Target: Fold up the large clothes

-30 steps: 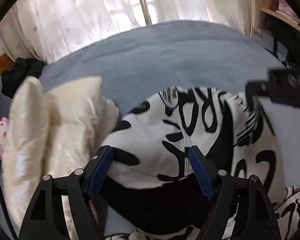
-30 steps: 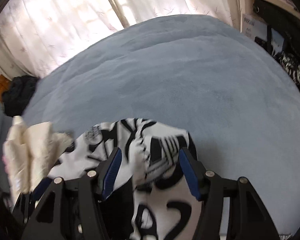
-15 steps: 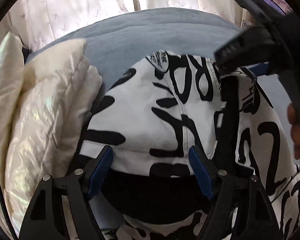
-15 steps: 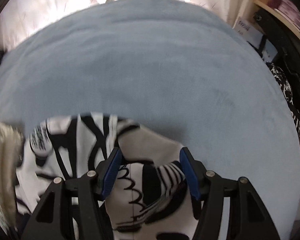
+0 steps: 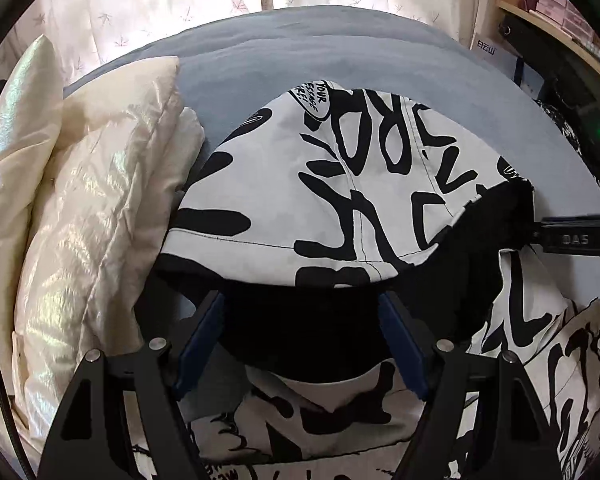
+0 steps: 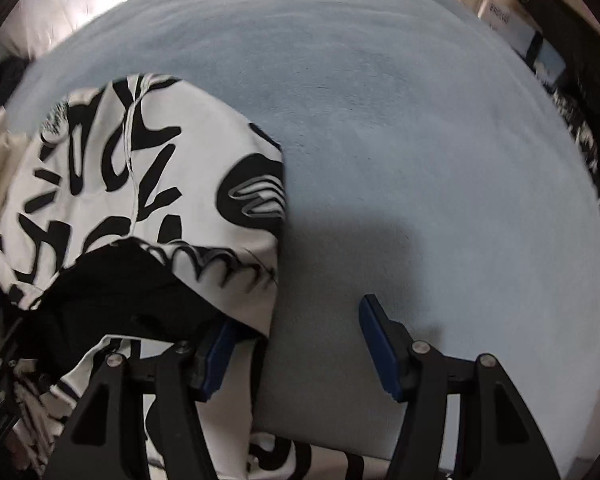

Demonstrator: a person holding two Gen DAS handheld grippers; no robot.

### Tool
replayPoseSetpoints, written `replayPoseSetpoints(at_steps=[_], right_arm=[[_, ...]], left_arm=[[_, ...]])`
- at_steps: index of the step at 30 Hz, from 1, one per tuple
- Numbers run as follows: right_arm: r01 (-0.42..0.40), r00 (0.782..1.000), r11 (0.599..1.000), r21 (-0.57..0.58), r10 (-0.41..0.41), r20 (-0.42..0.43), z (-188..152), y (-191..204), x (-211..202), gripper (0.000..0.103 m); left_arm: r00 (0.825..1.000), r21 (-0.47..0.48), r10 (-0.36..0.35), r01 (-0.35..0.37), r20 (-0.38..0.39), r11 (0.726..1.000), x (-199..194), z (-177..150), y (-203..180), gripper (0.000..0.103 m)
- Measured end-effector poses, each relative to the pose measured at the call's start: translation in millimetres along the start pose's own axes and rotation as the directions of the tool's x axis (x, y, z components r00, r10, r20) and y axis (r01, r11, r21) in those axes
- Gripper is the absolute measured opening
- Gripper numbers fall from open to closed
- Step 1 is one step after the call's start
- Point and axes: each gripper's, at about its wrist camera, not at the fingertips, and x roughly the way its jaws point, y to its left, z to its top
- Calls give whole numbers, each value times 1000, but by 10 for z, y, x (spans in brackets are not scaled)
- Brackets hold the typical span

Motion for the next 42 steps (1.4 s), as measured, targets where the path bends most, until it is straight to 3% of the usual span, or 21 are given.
replayPoseSetpoints(at_steps=[4, 7, 10, 12, 17, 21, 24, 29, 31, 38, 41, 42], right_arm=[[-91, 995, 995, 41, 89, 54, -11, -146, -240, 61], [-199, 972, 978, 68, 188, 144, 15, -196, -557, 61], [-252, 946, 964, 88, 226, 233, 116, -166, -772, 61], [-253, 943, 962, 100, 222, 250, 218, -101, -787, 61], [-241, 961, 965, 99, 224, 161, 420, 109, -428, 61], [-170, 985, 984, 44, 168, 48, 278, 152, -124, 61], [-136, 991, 990, 30, 136, -4, 202, 28, -1, 61], [-262, 965, 960, 98, 258, 51, 333, -229, -17, 63], [-318, 947, 942, 106, 312, 70, 438, -243, 25, 75], [-365, 928, 924, 109, 352, 121, 657, -68, 299, 80], [-469, 879, 875, 121, 448, 163, 692, -36, 308, 74], [-478, 874, 873, 101, 460, 158, 709, 3, 299, 59]], left_arm=[[997, -18, -63, 64, 38, 998, -196, 112, -5, 76], [991, -28, -89, 92, 97, 995, -356, 255, -45, 76], [987, -46, -60, 68, 148, 997, -394, 412, -98, 76], [988, -72, -24, 35, 151, 997, -330, 499, -114, 76], [997, -112, -12, 21, 78, 993, 0, 547, -182, 76], [1000, -73, -19, 20, 17, 997, 195, 400, -280, 76], [1000, -24, -10, 10, 0, 1000, 282, 265, -366, 76], [1000, -3, -2, 2, -3, 1000, 392, 85, -434, 76], [1000, -12, 0, 0, 12, 1000, 416, 36, -433, 77], [990, -31, 12, -8, 140, 999, 480, -252, -453, 79], [989, -43, 0, 7, 148, 999, 492, -296, -427, 79], [989, -45, -2, 9, 149, 999, 490, -306, -419, 79]])
